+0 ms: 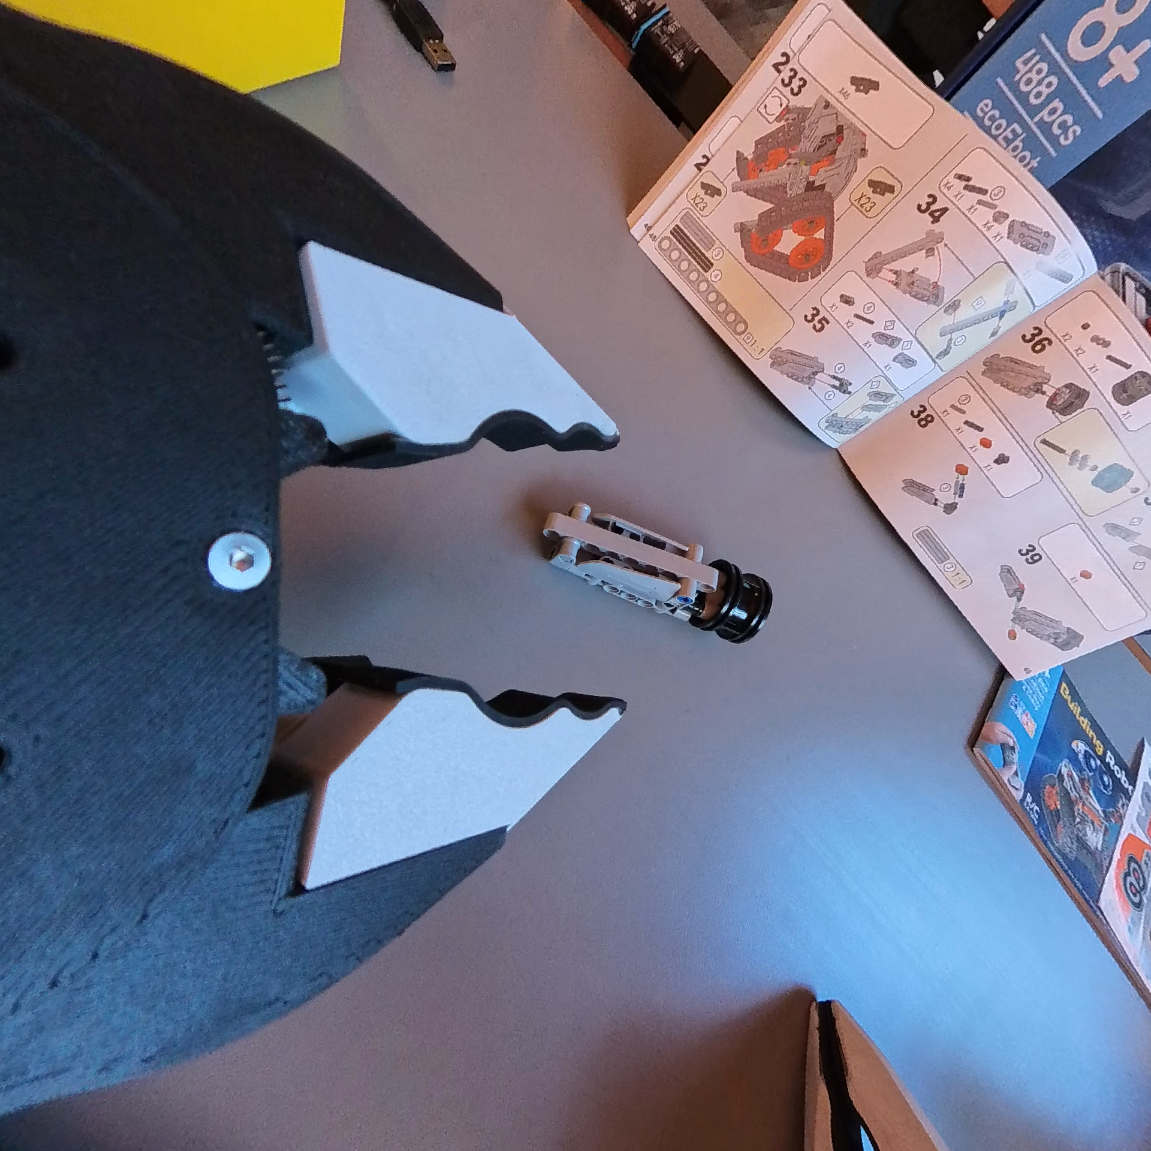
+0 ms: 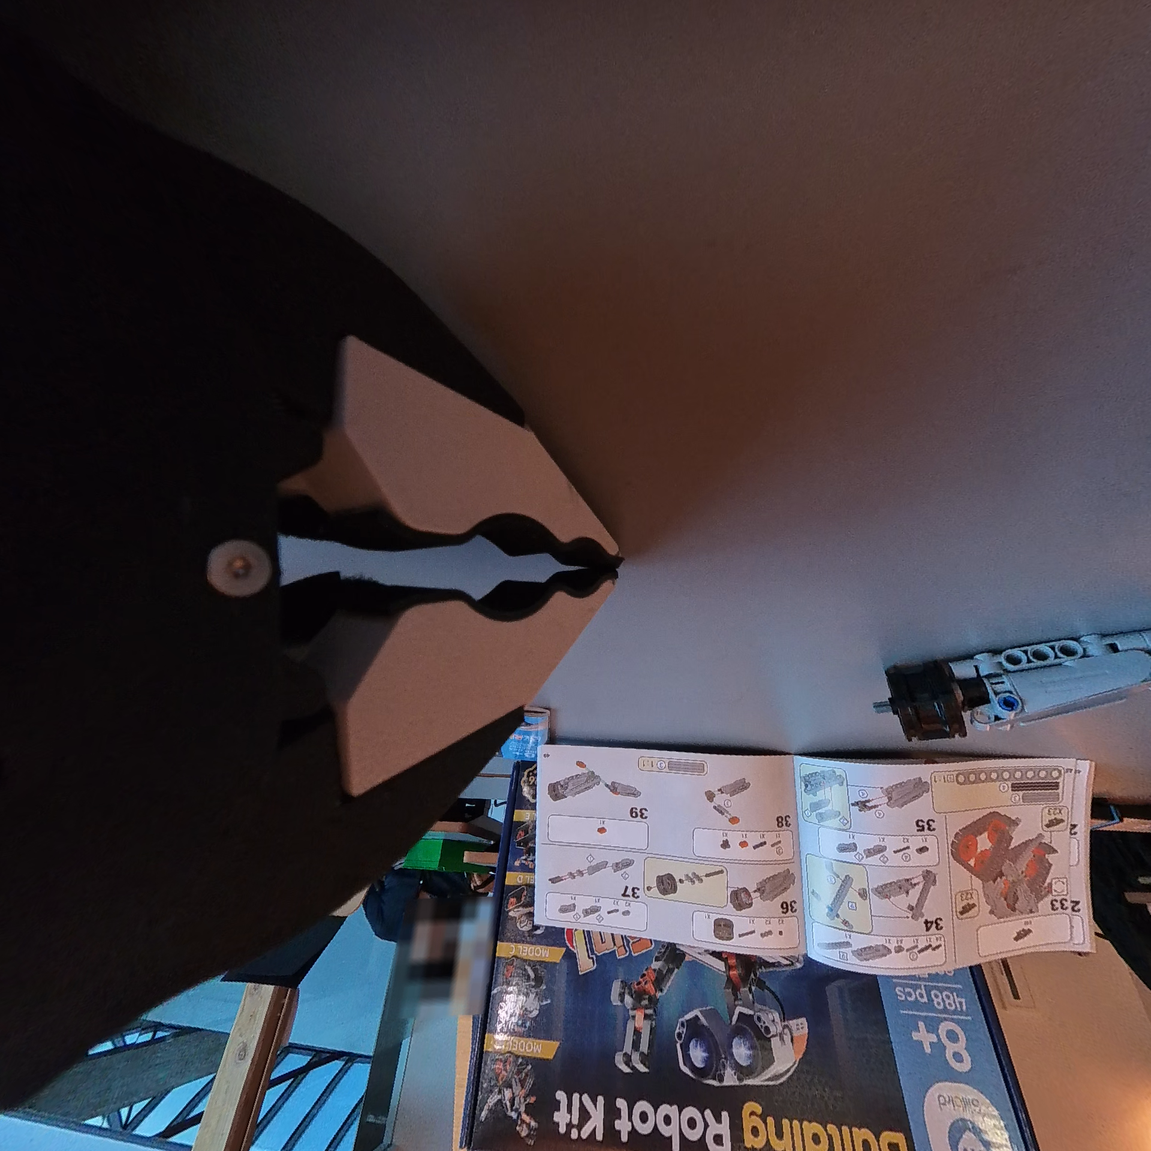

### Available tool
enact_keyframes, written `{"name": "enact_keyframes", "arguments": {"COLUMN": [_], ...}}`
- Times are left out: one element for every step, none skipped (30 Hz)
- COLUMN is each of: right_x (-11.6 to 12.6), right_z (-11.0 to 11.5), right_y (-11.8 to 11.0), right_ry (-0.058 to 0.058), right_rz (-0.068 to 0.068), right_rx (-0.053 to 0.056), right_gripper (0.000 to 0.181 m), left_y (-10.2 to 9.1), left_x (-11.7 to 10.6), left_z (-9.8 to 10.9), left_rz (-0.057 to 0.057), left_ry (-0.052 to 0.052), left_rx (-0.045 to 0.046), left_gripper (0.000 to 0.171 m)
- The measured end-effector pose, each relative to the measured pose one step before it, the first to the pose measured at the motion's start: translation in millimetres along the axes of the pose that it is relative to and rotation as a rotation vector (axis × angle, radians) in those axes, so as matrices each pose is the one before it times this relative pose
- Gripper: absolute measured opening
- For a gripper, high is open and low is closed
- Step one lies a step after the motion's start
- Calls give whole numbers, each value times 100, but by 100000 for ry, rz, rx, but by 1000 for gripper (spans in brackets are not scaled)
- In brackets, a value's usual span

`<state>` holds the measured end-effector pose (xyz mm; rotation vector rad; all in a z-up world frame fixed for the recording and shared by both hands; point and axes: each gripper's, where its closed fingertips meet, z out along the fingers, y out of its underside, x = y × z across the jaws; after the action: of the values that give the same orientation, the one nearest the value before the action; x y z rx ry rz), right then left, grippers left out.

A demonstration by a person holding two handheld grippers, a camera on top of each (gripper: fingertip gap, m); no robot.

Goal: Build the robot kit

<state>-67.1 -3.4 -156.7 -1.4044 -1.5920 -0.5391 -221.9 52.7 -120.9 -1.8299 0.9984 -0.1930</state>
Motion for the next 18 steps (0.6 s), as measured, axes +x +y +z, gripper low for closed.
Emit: {"name": "enact_keyframes", "arguments": {"right_x": [-6,3,-2,-2,-1,-3,-1,-3,4,-2,-6,-2,3,-13,100,689,1600,2555], "right_z": [5,10,1,1,-1,7,5,4,3,9,5,7,-1,6,20,32,-94,-318], "right_y": [3,-5,-2,-3,2,-5,2,-10,0,0,2,-5,2,-3,101,407,514,466], "right_ry": [10,-3,-1,-3,-2,20,27,-10,-34,-21,5,21,9,-19,535,3821,8508,13031], "right_rz": [-19,16,23,17,6,-42,-54,7,71,58,-18,-61,-28,18,52,603,1689,4585], "right_rx": [-5,-14,11,19,-11,-12,6,1,-2,20,5,-17,-18,-25,-580,-2465,-3204,-2589], "right_gripper": [0,0,0,0,0,0,0,0,0,0,0,0,0,0,0,0,0,0], "left_y": [16,11,16,8,5,-6,12,18,3,-13,-12,-9,-4,-15,-2,-29,-83,-181], "left_x": [6,9,3,5,15,7,6,-5,-12,1,-9,-5,5,8,-5,-30,-75,-168], "left_z": [10,15,4,10,6,8,5,6,4,-9,-5,-7,2,1,-5,-22,-57,-108], "left_rz": [20,61,103,122,121,76,37,29,20,11,-22,-52,-29,-1,43,103,159,249], "left_ry": [37,34,5,-18,2,-7,-8,10,-26,-18,-6,4,23,35,-68,-275,-493,-1114], "left_rx": [-107,-110,-93,-77,-41,-39,-70,-80,-35,44,70,42,26,11,22,124,425,846], "left_gripper": [78,78,78,78,78,78,78,78,78,77,77,77,77,77,77,78,78,78]}}
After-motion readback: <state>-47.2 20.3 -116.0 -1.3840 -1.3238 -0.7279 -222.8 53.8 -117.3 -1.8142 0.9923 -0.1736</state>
